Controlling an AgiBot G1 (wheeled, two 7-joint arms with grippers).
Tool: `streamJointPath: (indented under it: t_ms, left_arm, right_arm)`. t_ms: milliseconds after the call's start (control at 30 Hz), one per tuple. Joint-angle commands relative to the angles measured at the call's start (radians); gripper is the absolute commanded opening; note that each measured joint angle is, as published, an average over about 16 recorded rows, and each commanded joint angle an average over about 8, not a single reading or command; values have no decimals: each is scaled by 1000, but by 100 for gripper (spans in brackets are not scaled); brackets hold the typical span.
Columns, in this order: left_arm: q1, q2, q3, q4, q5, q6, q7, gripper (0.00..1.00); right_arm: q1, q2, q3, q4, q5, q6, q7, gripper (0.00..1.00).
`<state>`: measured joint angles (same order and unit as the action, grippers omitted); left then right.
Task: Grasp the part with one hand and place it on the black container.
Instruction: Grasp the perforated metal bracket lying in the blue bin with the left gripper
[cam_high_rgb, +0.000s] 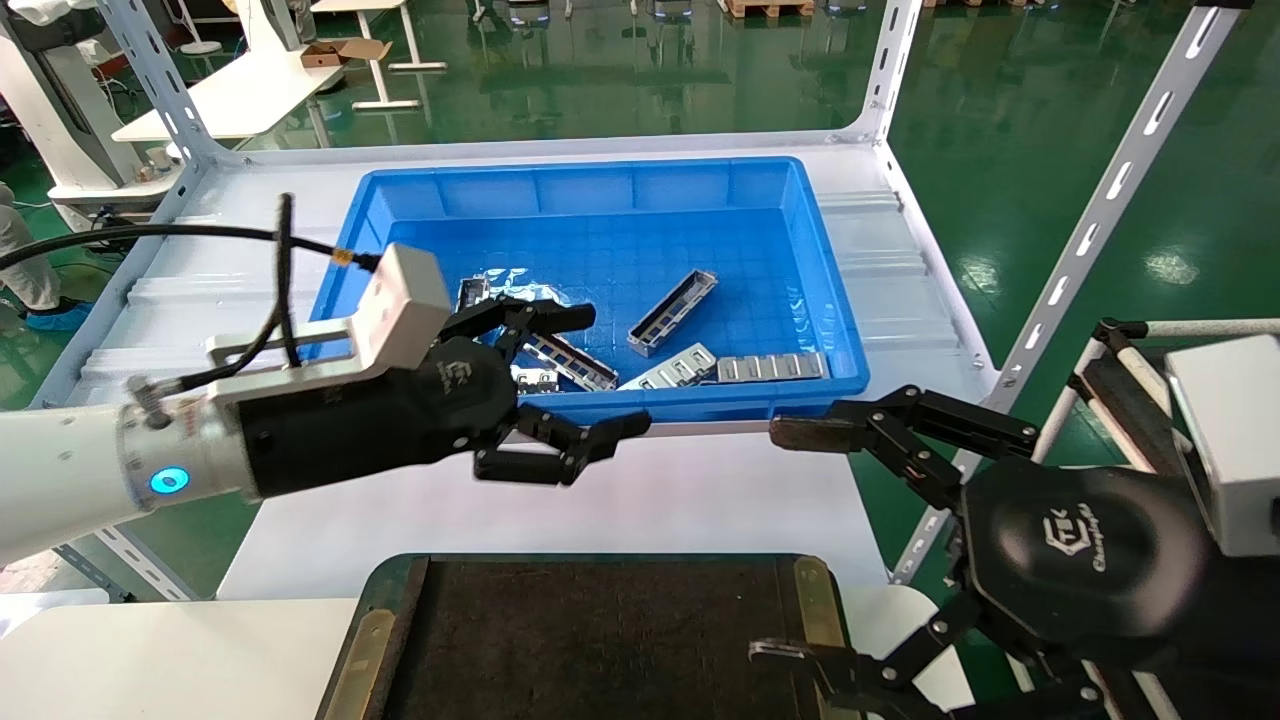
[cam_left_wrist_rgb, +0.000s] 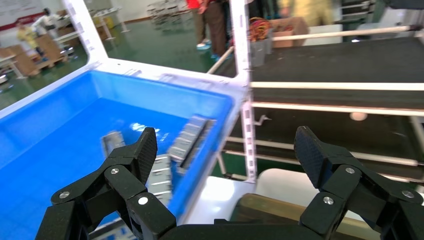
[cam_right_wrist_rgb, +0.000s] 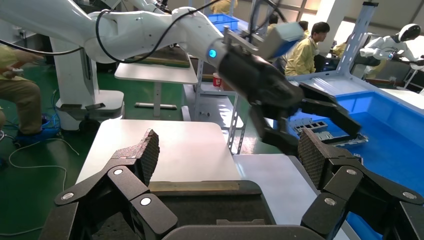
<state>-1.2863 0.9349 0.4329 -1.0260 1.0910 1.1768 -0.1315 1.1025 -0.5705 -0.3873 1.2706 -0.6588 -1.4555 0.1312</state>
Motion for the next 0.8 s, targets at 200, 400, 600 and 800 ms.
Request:
streamJointPath:
  t_ms: [200, 400, 600, 800]
  left_arm:
    - [-63, 103, 35, 122, 77, -85, 27, 100]
    - [-116, 194, 56, 237, 124, -157, 59, 100]
    - [-164, 279, 72, 361, 161, -222, 98, 100]
    - [-210, 358, 80, 496, 186, -287, 145, 100]
  right_arm:
    - [0, 0, 0, 0, 0, 0, 0, 100]
    - [0, 0, 0, 0, 0, 0, 0, 100]
    - [0, 0, 0, 0, 0, 0, 0, 100]
    - [0, 0, 0, 0, 0, 0, 0, 100]
